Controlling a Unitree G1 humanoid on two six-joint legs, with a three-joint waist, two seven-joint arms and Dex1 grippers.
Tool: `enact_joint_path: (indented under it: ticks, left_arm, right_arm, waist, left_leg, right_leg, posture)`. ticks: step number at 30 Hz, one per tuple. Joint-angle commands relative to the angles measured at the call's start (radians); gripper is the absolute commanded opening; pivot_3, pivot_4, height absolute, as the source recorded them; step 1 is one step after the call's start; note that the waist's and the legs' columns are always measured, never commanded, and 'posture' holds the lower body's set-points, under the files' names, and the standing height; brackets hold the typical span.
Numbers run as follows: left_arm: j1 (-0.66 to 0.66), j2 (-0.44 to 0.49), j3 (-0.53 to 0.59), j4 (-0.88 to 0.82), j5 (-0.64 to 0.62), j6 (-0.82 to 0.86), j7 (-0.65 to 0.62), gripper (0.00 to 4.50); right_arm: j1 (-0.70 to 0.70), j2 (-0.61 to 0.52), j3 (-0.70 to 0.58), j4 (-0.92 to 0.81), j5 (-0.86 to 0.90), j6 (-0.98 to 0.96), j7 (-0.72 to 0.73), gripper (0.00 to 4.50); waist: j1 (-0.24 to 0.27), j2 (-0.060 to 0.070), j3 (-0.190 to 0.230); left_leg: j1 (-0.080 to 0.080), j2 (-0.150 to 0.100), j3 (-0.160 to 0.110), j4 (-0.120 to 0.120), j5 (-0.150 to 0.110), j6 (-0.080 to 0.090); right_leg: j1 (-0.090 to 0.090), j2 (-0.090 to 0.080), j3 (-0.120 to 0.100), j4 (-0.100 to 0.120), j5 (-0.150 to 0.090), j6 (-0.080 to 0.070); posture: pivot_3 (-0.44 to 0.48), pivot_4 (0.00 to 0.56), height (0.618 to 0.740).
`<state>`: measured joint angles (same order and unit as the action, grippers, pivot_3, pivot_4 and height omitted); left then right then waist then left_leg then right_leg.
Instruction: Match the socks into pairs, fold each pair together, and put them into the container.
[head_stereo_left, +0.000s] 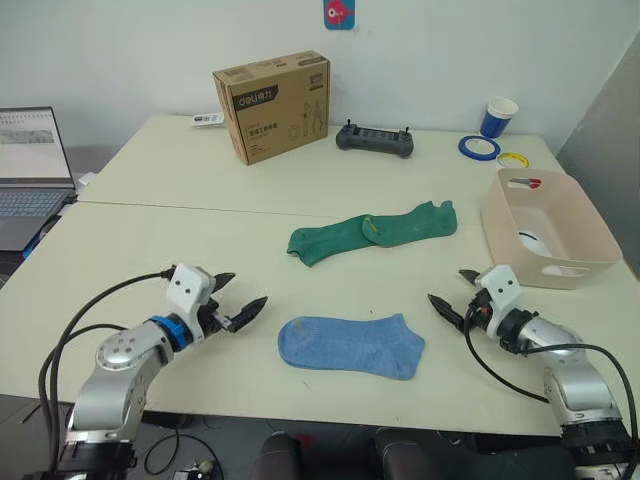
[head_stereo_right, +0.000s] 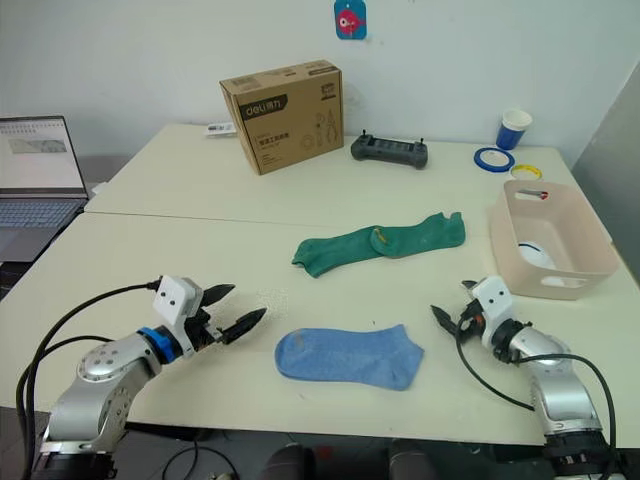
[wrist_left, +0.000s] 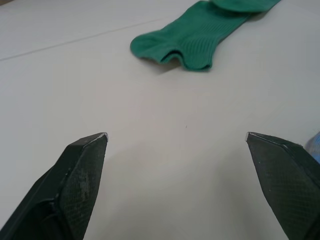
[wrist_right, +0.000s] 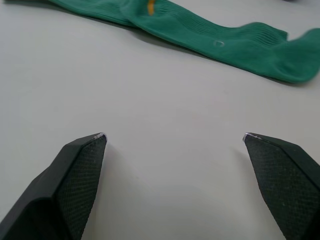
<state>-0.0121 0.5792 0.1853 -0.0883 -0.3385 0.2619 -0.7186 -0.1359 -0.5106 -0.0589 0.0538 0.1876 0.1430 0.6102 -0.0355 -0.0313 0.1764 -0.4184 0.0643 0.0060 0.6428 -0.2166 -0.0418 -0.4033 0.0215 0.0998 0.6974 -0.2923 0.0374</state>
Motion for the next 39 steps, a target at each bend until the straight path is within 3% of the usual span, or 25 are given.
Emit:
enact_joint_path:
  ticks: [1, 15, 21, 25, 29, 34, 39]
  left_arm:
    - [0.021, -0.011, 0.023, -0.031, 0.005, -0.041, 0.019, 4.47]
    - [-0.004, -0.01, -0.003, -0.033, 0.024, -0.044, 0.032, 4.47]
    - [0.058, 0.097, -0.007, -0.235, -0.139, 0.148, -0.134, 4.47]
    - [0.06, 0.164, -0.028, -0.298, -0.154, 0.16, -0.205, 4.47]
    - [0.066, 0.219, -0.075, -0.359, -0.146, 0.135, -0.297, 3.57]
    - [0.05, 0.217, -0.08, -0.37, -0.152, 0.138, -0.299, 1.85]
    - [0.062, 0.216, -0.076, -0.399, -0.159, 0.149, -0.292, 0.19]
  right_arm:
    - [0.008, 0.002, -0.016, -0.04, 0.002, -0.02, -0.005, 4.5]
    - [-0.01, 0.004, -0.006, -0.18, 0.015, 0.107, -0.023, 4.5]
    - [0.011, -0.132, -0.006, -0.386, 0.256, 0.435, 0.195, 4.5]
    - [0.015, -0.216, 0.0, -0.426, 0.346, 0.561, 0.275, 4.5]
    - [0.001, -0.281, 0.076, -0.448, 0.37, 0.707, 0.298, 4.5]
    - [-0.015, -0.3, 0.197, -0.46, 0.315, 0.768, 0.274, 4.5]
    - [-0.03, -0.233, 0.176, -0.478, 0.412, 0.885, 0.256, 4.5]
  waist:
    - [0.0, 0.0, 0.0]
    - [0.001, 0.0, 0.0]
    - [0.0, 0.0, 0.0]
    - [0.0, 0.0, 0.0]
    - [0.0, 0.0, 0.0]
    - [-0.002, 0.0, 0.0]
    - [-0.005, -0.003, -0.002]
  left_leg:
    - [0.0, 0.0, 0.0, 0.0, 0.0, 0.0]
    - [0.0, 0.0, 0.0, 0.0, 0.0, 0.0]
    - [-0.001, 0.0, 0.0, -0.001, 0.0, 0.0]
    - [0.0, 0.0, 0.0, -0.001, 0.0, 0.0]
    - [0.0, 0.0, 0.0, -0.001, 0.0, 0.0]
    - [0.0, 0.0, 0.0, -0.001, 0.0, 0.0]
    - [0.0, 0.0, 0.0, -0.001, 0.0, 0.0]
  right_leg:
    - [0.0, 0.0, 0.0, 0.0, 0.0, 0.0]
    - [0.0, -0.001, 0.0, 0.0, 0.0, 0.0]
    - [0.0, -0.001, 0.0, 0.0, -0.001, 0.0]
    - [0.0, -0.001, -0.001, 0.0, -0.002, -0.002]
    - [0.0, -0.001, 0.0, -0.001, -0.003, -0.005]
    - [-0.001, -0.001, 0.0, -0.001, -0.003, -0.005]
    - [0.0, -0.001, -0.001, -0.001, -0.004, -0.006]
  posture:
    - [0.0, 0.15, 0.74]
    - [0.0, 0.15, 0.74]
    - [0.0, 0.15, 0.74]
    - [0.0, 0.15, 0.74]
    - [0.0, 0.15, 0.74]
    - [0.0, 0.15, 0.74]
    - [0.0, 0.15, 0.74]
